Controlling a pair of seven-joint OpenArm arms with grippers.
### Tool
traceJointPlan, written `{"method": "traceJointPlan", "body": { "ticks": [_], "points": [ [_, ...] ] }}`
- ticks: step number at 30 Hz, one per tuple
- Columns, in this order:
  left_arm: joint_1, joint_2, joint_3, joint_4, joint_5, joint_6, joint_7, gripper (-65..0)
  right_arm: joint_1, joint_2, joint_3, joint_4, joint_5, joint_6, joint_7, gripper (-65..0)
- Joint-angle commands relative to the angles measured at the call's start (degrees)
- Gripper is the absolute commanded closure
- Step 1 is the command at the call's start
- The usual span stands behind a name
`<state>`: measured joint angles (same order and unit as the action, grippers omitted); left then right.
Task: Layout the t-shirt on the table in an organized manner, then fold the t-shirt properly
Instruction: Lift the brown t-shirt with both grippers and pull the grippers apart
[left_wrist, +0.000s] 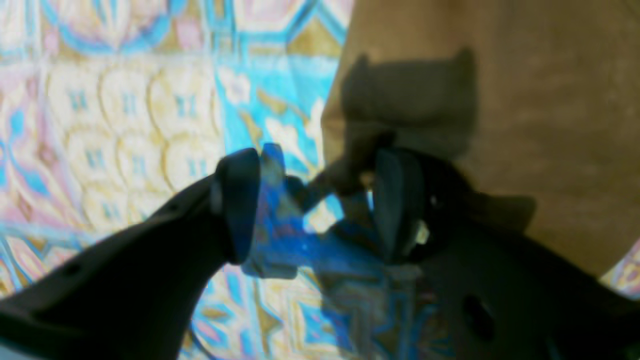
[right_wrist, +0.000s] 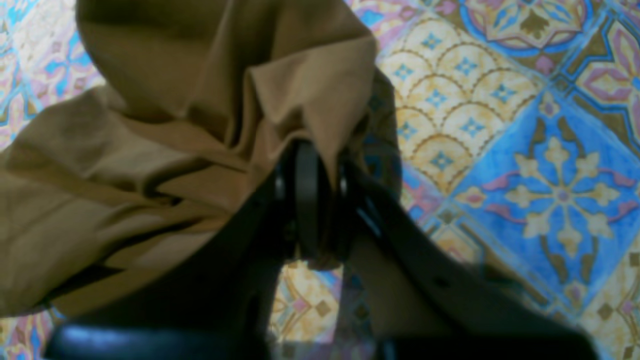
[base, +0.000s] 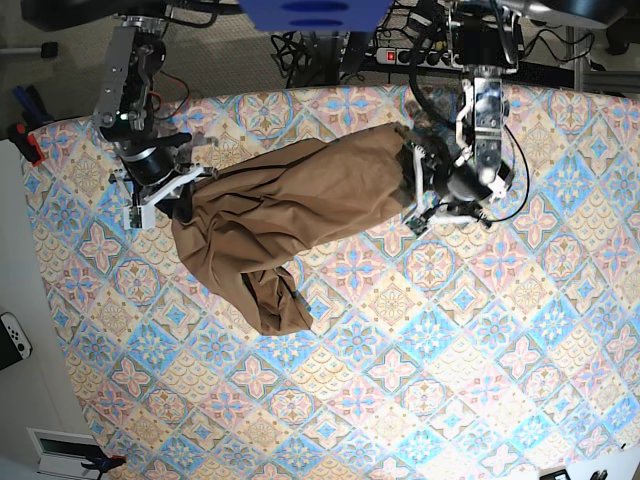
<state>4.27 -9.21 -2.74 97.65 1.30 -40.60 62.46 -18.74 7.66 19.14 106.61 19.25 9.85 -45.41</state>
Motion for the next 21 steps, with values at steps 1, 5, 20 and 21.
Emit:
{"method": "traceJointPlan", "body": {
  "ticks": [1,5,20,21],
  "points": [
    [-0.8,0.2,1.0,-1.6,-0.5,0.6,-1.4,-34.4,0.4,0.5,0.2,1.0,0.5,0.3,1.1,0.0],
    [-1.3,0.4,3.6,-4.5,-0.6,0.6,-4.3,-20.6,0.7,0.5,0.2,1.0,0.5,0.4,1.1,0.0],
    [-0.3,3.8,-7.1,4.1,0.7,0.6,-7.3,0.0,0.4,0.6,0.9,1.4,0.6,0.4,1.6,0.0],
    [-0.3,4.0,-8.7,5.6,0.7,0.6,-7.3,0.0,0.4,0.6,1.5,1.4,0.6,0.4,1.6,0.0]
  ]
}}
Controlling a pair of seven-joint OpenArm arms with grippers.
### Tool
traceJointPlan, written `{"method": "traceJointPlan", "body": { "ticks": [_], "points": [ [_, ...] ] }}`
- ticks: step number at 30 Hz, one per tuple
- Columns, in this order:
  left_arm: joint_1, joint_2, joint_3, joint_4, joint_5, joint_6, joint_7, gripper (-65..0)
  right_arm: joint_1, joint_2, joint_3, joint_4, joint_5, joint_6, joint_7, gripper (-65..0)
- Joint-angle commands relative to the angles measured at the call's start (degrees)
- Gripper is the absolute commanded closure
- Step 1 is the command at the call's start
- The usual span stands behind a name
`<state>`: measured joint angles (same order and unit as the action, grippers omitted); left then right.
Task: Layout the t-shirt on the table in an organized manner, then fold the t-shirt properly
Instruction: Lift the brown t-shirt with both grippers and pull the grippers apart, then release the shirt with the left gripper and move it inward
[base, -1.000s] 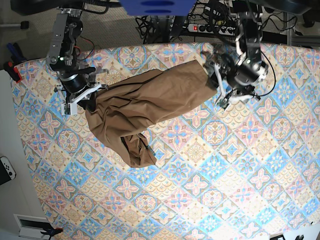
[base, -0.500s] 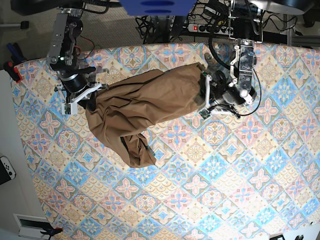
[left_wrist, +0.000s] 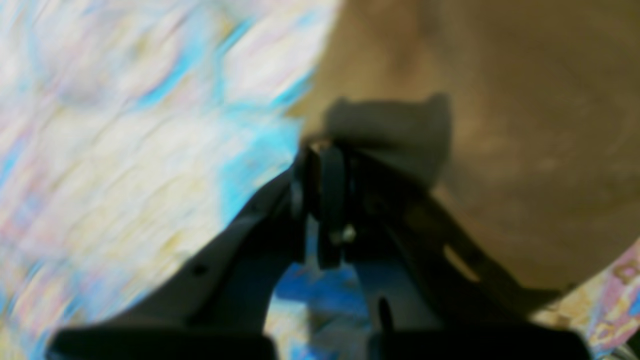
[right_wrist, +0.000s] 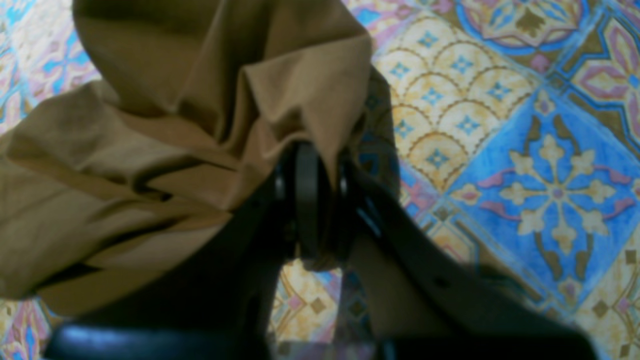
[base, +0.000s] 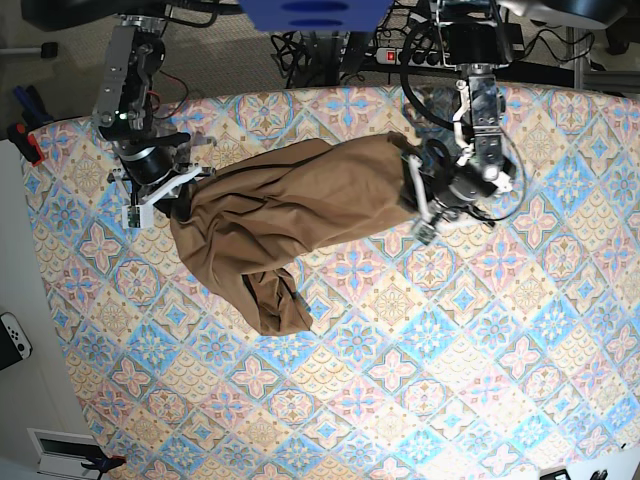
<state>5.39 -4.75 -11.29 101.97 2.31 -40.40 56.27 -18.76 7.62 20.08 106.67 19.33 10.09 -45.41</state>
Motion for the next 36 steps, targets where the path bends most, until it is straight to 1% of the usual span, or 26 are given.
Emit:
{"method": "traceJointPlan", "body": {
  "ticks": [1,4,10,11,13,16,18,20,24,30,31,33,36],
  "points": [
    [-1.5,-0.6,-1.9,2.9,-0.3,0.4,-1.1,0.0,0.4,0.6,1.4,1.3,0.5,0.2,1.6,0.0],
    [-1.7,-0.7,-5.7,5.2,-0.2,0.4,-1.1,0.0,0.4,0.6,4.0,1.3,0.6,0.2,1.6,0.0],
    [-4.2,-0.9,-12.6,5.1,0.4,0.4,-1.1,0.0,0.8,0.6,8.0,1.3,0.7,0.2,1.5,0.0],
    [-4.3,-1.5,-13.4,5.1,0.4,0.4,-1.1,0.0,0.8,0.6,8.2,1.3,0.7,0.2,1.1,0.0],
    [-4.4,-2.6,-14.4,5.1,0.0,0.4,-1.1,0.0,0.8,0.6,8.2,1.3,0.7,0.2,1.1,0.0],
    [-4.1,-2.7,-15.2,4.4,0.4,0.4,-1.1,0.0,0.8,0.6,8.2,1.2,0.7,0.2,1.1,0.0],
    [-3.1,-3.7,-15.0,3.8,0.4,0.4,-1.1,0.0,0.3,0.6,8.0,1.0,0.7,0.2,1.1,0.0],
    [-1.7,-4.2,-14.9,3.1,-0.2,0.4,-1.5,0.0,0.1,0.5,6.9,0.9,0.7,0.2,1.1,0.0],
    [-1.3,-4.2,-15.1,2.9,0.0,0.4,-1.5,0.0,-2.6,0.6,1.7,0.6,0.6,0.2,1.1,0.0],
    [-1.8,-4.1,-15.1,3.4,0.3,0.4,-1.2,0.0,-2.6,0.7,-3.0,0.5,0.4,0.2,1.1,0.0],
    [-1.8,-4.1,-15.0,4.0,0.3,0.4,-1.2,-2.8,-2.5,0.7,-3.2,0.5,0.4,0.2,1.1,0.0],
    [-1.8,-3.8,-15.0,5.1,0.3,0.4,-1.2,-15.5,-2.5,0.7,-3.6,0.5,0.4,0.2,1.1,0.0],
    [-1.5,-3.7,-15.0,6.4,-0.2,0.4,-1.2,-32.7,-2.5,0.7,-3.6,0.5,0.4,0.2,1.1,0.0]
  ]
}}
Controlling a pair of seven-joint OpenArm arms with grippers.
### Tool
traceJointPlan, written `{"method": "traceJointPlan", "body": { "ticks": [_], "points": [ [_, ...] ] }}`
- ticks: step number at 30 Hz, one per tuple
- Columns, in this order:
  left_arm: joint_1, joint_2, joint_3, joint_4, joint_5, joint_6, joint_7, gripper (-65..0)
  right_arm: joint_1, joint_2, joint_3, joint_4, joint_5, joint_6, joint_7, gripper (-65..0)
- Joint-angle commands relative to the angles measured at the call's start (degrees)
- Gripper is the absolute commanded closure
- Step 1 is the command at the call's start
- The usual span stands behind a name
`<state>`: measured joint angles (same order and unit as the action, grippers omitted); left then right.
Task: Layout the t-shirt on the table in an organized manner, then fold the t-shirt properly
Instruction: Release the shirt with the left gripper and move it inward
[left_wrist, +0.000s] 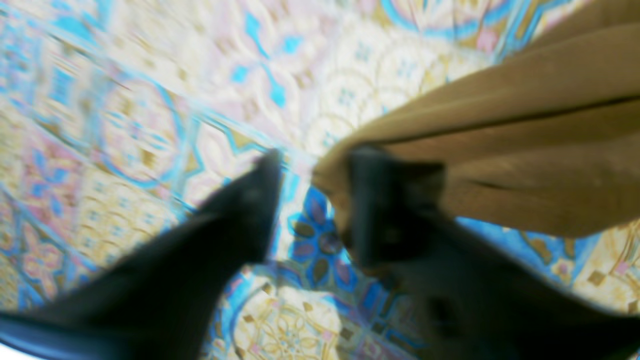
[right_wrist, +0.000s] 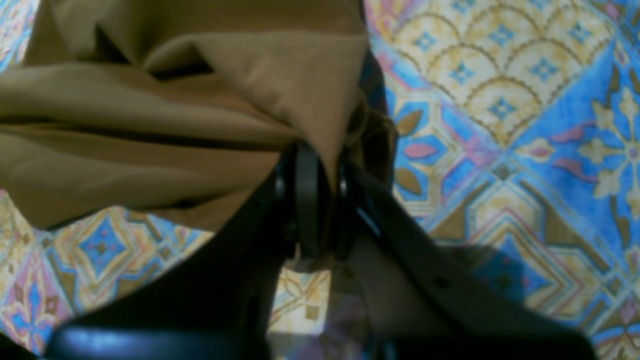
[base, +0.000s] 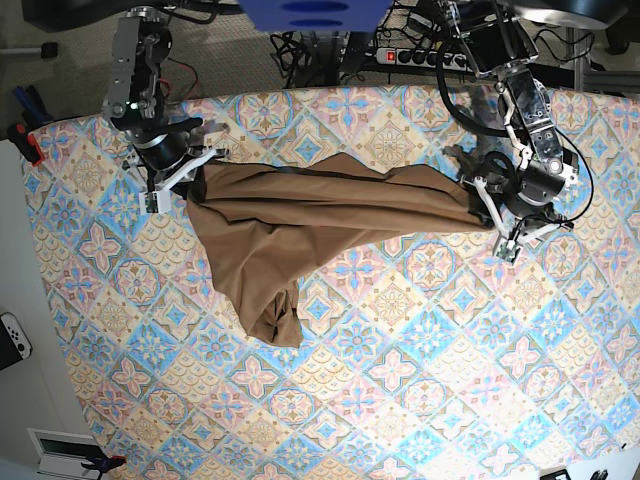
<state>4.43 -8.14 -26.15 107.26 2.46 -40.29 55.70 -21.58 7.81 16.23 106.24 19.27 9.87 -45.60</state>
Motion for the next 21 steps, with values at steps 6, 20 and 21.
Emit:
{"method": "traceJointPlan", "body": {
  "ticks": [6,20,21],
  "points": [
    [1.5,1.4,-0.4,6.8,-0.5,0.3,-1.0,-49.2,0.4,0.5,0.3,1.1,0.5,0.4,1.3,0.0],
    [18.8,9.2,-0.4,8.7,-20.6,0.3,-6.4,-49.2,0.2,0.5,0.3,1.1,0.5,0.4,1.3,0.0],
    [19.0,9.2,-0.1,7.3,-21.5,0.3,-7.3,-49.2,0.2,0.5,0.3,1.1,0.5,0.4,1.3,0.0]
  ]
}}
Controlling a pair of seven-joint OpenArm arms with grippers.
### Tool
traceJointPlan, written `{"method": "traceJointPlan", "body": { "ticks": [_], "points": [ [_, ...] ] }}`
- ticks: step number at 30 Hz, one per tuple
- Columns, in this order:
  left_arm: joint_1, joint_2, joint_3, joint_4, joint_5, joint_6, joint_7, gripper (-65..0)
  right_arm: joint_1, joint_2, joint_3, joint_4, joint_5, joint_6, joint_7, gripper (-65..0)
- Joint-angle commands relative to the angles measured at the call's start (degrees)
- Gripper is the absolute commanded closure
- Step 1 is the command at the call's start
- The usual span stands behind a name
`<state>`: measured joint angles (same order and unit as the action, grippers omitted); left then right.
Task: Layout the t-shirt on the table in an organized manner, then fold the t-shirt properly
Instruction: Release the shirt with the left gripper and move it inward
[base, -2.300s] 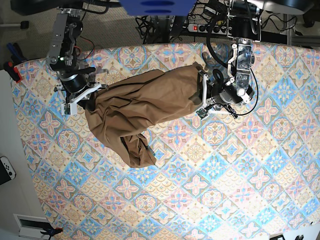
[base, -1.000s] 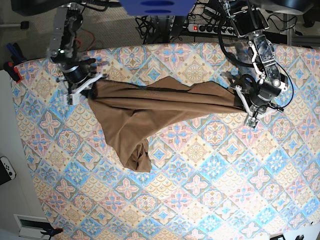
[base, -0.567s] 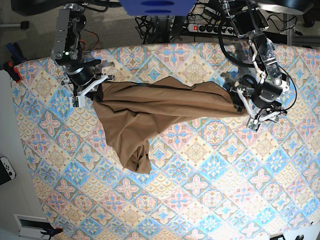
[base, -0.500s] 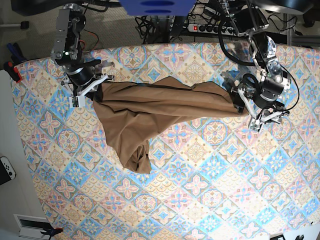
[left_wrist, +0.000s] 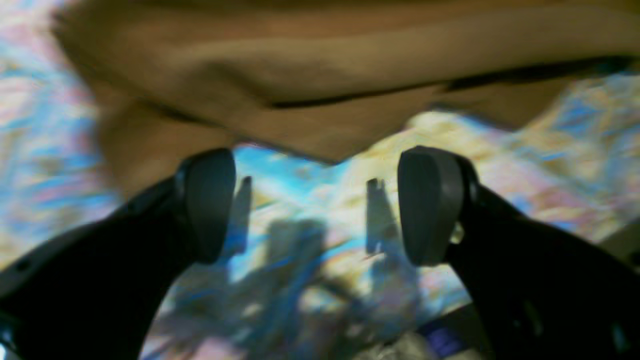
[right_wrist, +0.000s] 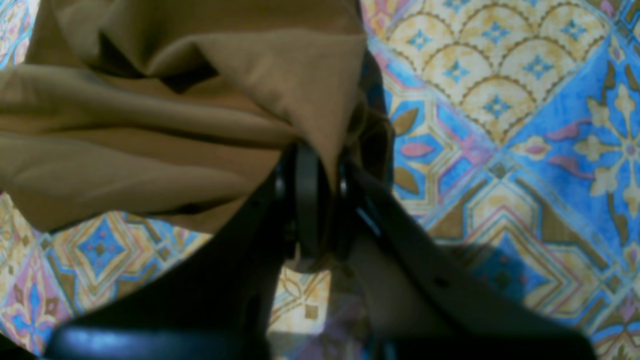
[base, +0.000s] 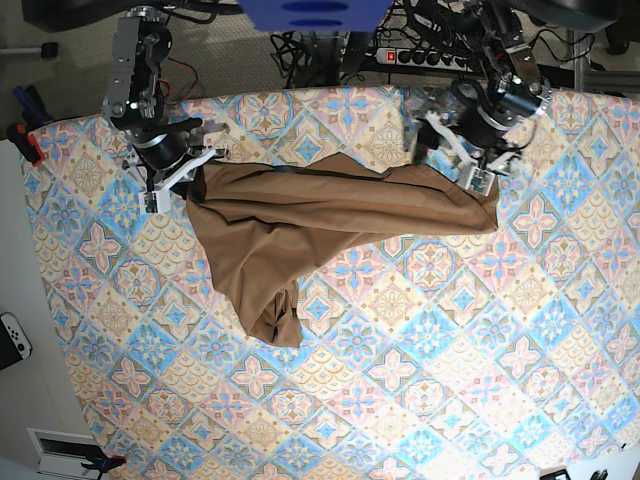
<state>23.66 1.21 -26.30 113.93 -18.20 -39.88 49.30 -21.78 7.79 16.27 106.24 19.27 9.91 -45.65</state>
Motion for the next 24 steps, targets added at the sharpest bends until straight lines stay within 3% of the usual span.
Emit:
{"method": "traceJointPlan", "body": {
  "ticks": [1,6,21,24],
  "points": [
    [-0.2,0.2,0.9,-1.0,-1.5,-0.1,-1.7,-49.2,0.4,0.5,0.3,1.1,0.5,0.3,1.3,0.0],
    [-2.4,0.9,1.7,-10.1,-2.3,-0.1,-7.1,-49.2,0.2,0.6,0.3,1.1,0.5,0.3,1.3,0.0],
    [-8.7,2.3,0.2,-15.5,-2.1,-0.1,-7.7,-49.0,0.2,0.9,0.2,1.1,0.5,0.3,0.7,0.0],
    [-10.6,2.8,0.5,-15.5,-2.0,-0.1,-7.5,-42.6,0.2,0.9,0.2,1.1,0.5,0.3,-2.5,0.0]
  ]
}}
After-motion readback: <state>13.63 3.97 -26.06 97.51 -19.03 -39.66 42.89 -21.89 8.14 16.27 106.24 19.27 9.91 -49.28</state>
